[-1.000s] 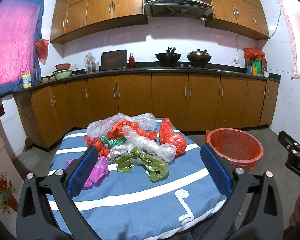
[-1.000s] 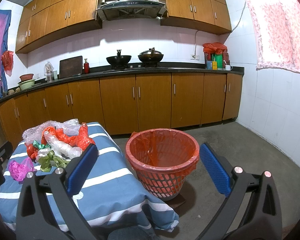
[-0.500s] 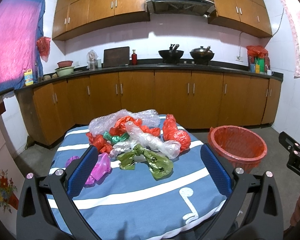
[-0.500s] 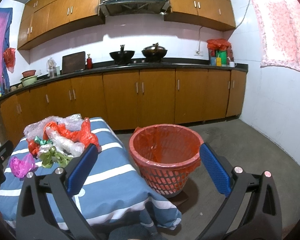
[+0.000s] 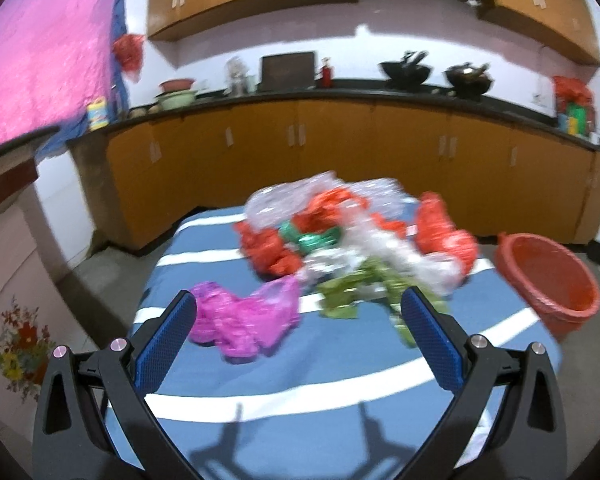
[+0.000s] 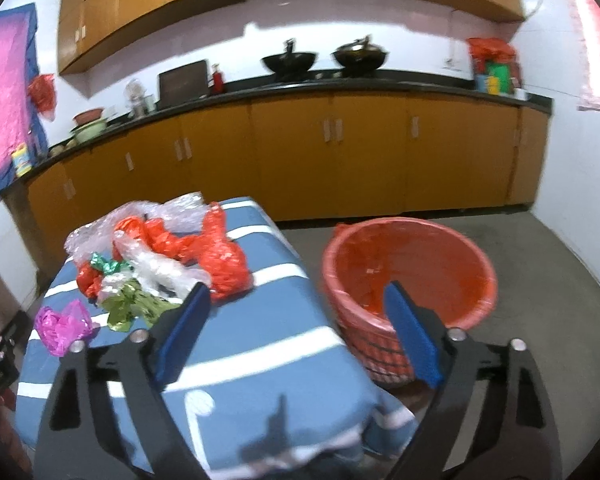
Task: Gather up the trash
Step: 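Grasp the red plastic bag with the right gripper while the left gripper grasps the pink bag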
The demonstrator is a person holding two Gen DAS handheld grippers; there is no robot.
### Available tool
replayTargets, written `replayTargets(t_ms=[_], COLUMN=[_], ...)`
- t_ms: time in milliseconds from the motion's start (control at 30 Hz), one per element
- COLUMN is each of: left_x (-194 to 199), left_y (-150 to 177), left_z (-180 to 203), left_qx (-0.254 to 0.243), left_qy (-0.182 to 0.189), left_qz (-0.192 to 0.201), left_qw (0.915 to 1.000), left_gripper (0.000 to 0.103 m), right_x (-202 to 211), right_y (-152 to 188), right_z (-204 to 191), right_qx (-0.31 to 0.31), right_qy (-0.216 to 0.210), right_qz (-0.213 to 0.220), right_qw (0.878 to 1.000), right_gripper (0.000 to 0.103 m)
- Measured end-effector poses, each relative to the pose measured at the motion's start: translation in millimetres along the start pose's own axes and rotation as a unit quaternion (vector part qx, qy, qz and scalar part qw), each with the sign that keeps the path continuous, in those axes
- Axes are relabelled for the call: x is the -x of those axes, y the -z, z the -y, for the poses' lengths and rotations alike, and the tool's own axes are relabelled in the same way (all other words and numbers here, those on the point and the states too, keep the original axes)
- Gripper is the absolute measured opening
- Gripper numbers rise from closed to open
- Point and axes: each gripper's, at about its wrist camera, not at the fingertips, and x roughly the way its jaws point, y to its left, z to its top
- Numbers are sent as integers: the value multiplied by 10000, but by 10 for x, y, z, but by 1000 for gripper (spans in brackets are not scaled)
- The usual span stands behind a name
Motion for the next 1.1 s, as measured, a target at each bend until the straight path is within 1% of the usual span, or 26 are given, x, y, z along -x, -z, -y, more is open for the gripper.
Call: replayTargets(t_ms=[100,267,400,533,600,733,800,833,900,933,1000,1100], left_x=[-167,-469,-653,-772,-827,-874,-893,-900,-922,-933,-960,-1013], left_y=[3,23,45,75,94,127,128,127,121,120,119,136], left_z=[-151,-379,-497,-577,-583,-568,-555,-549,-514,-498,-459,-439], left_qx=[37,129,211,232,193,94,41,19,-49,-82,-193,-258], left_qy=[-244,-496,-608,-662,-686,-616,-560,-530,-440,-400,-350,-317], left_qz=[-104,-269,-396,-438,-474,-513,-513,-511,-510,-515,-537,-628], left_qw=[9996,9983,9971,9966,9963,9967,9971,9973,9977,9978,9978,9972], left_gripper=[101,101,101,101,101,101,101,101,101,101,101,101], right_x=[-279,-869,-1261,-1643,-1793,-2030,-2125,-2142,-2164,-2168,-2137,-2052], right_y=[-104,-252,-305,-277,-254,-189,-155,-141,-113,-102,-88,-102], right_z=[-166,-480,-559,-654,-667,-674,-643,-627,-627,-634,-650,-671], right_qx=[149,390,405,436,385,349,289,243,184,165,190,255], right_qy=[-123,-264,-335,-278,-281,-243,-309,-385,-544,-656,-729,-812], right_qz=[-89,-213,-378,-645,-793,-1050,-1174,-1216,-1276,-1316,-1298,-1185], right_qw=[9998,9987,9979,9966,9957,9936,9922,9915,9902,9890,9887,9893], right_gripper=[76,76,76,80,81,81,79,76,46,38,25,15])
